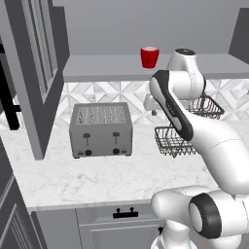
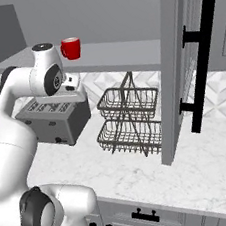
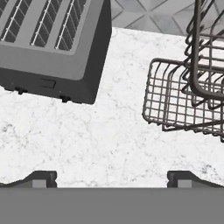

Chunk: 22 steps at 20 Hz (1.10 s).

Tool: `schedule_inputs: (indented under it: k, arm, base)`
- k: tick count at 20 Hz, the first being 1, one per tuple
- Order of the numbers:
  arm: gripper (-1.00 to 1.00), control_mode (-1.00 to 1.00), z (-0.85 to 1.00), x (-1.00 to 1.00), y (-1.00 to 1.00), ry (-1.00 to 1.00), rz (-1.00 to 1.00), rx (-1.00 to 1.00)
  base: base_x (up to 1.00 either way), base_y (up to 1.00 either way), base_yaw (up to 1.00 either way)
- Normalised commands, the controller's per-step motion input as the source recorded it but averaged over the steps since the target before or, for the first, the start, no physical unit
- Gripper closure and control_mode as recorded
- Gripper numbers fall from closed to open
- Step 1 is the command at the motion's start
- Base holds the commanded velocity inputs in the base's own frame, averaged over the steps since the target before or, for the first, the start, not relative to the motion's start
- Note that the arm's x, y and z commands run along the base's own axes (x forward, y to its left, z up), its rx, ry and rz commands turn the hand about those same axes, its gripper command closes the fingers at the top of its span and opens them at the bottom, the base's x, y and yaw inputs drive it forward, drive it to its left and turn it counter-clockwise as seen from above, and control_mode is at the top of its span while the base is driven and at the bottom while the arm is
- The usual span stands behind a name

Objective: Gather all objects into one cabinet and sort the glasses and bowls to opposite sides.

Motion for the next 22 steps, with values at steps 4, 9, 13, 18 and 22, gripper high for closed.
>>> schedule_inputs:
  k: [4, 9, 13, 18, 22]
  arm:
    - [-1.00, 1.00, 0.00, 0.00, 0.00, 0.00, 0.00, 0.00]
    - [-1.00, 1.00, 0.00, 0.00, 0.00, 0.00, 0.00, 0.00]
    - [-1.00, -1.00, 0.43, -0.24, 0.00, -0.50, 0.00, 0.00]
    - [-1.00, -1.00, 0.93, -0.26, 0.06, -0.80, 0.00, 0.00]
    - [-1.00, -1.00, 0.42, 0.68, 0.68, -0.71, -0.23, -0.09]
  base:
    - [0.01, 0.00, 0.00]
    - [0.03, 0.00, 0.00]
    - [0.00, 0.01, 0.00]
    - [0.00, 0.00, 0.00]
    - [0.00, 0.00, 0.00]
